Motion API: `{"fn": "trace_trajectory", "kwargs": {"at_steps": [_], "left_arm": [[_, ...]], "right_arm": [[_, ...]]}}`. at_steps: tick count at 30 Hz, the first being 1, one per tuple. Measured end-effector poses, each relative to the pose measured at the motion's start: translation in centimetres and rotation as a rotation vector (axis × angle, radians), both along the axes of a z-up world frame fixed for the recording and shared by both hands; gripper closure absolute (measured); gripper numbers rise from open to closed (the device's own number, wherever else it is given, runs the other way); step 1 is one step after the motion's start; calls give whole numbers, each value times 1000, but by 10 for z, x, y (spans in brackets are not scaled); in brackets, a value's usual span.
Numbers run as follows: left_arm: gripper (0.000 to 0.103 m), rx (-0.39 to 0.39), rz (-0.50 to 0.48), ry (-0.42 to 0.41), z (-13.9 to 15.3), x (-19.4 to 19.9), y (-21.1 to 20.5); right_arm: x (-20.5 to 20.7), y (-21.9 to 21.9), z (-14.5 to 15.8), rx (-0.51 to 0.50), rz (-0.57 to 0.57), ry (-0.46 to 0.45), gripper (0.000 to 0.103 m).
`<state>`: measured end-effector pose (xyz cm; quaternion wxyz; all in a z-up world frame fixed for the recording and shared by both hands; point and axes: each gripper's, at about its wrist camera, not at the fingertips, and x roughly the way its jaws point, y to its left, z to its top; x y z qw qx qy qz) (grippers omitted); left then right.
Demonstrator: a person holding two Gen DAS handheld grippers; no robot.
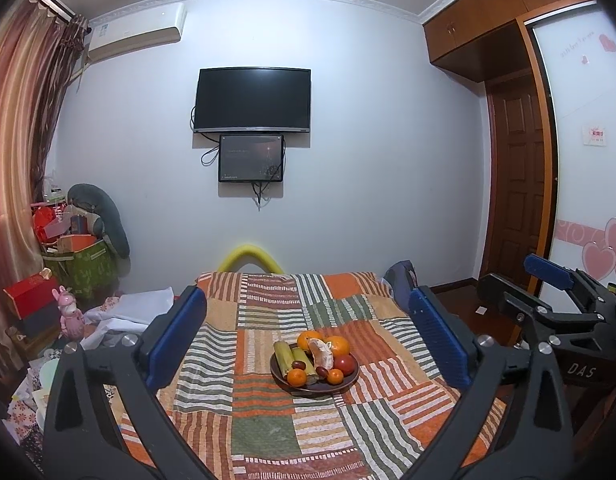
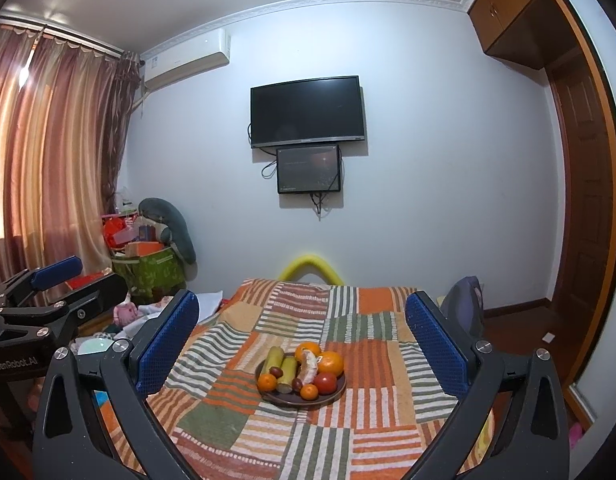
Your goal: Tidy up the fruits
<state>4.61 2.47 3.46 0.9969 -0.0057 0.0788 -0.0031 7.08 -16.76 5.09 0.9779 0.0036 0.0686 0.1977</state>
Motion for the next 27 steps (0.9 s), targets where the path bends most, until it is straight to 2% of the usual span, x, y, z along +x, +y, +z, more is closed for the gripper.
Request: {"fn": "trace_trajectory", "kwargs": {"at_steps": [27], "left_arm": [[0,-13,-16,13,-1,4,3]], "right_arm": [[-2,-3,2,2,-2,-1,0]]}}
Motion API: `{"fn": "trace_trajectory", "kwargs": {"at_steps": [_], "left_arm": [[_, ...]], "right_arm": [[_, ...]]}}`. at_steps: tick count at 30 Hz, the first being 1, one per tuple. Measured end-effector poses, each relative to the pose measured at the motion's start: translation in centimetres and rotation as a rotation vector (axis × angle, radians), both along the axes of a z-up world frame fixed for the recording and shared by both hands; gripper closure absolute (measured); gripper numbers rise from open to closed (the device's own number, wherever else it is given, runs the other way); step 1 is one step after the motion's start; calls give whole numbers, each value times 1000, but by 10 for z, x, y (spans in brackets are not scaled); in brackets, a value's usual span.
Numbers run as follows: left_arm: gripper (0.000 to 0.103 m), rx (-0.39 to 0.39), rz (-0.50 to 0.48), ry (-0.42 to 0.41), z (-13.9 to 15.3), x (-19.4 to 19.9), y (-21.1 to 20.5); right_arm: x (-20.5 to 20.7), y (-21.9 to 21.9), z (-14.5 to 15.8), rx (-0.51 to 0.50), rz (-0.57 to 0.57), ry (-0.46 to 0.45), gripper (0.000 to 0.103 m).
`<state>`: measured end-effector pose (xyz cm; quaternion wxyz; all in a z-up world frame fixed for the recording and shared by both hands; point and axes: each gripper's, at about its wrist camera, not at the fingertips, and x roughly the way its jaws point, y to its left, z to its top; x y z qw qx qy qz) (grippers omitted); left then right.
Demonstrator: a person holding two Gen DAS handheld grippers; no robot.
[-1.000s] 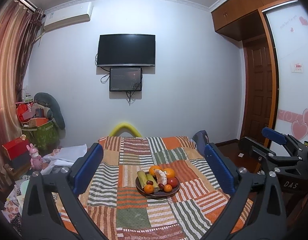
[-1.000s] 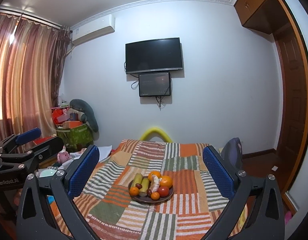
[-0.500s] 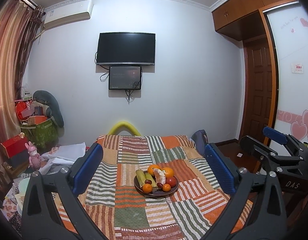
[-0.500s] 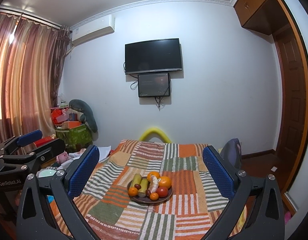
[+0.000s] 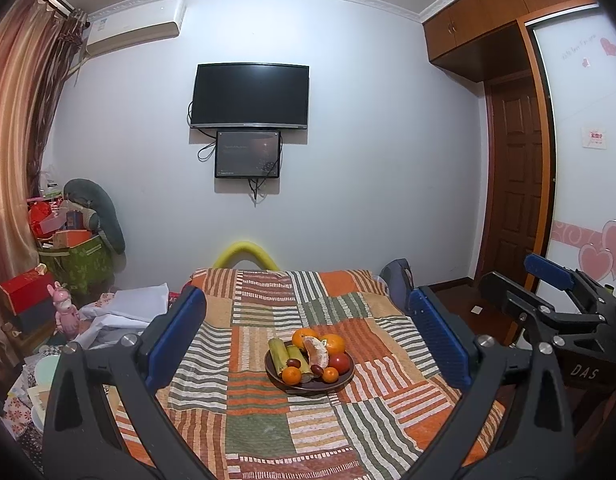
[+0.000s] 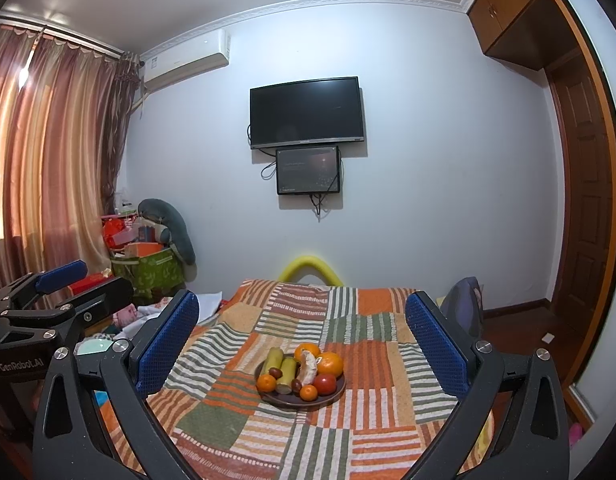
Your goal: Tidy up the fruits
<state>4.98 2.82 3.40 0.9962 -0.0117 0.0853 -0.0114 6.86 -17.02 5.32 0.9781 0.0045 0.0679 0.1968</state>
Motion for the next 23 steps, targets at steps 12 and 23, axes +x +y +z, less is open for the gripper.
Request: {"fn": "trace_trajectory", "kwargs": {"at_steps": [12,23], "left_arm": [[0,-7,-12,11,-2,2,2],[0,-2,-25,15,-5,4,-1]], "right_arm": [[-1,0,3,-2,0,-3,0],[1,0,3,-5,-7,4,0]]}}
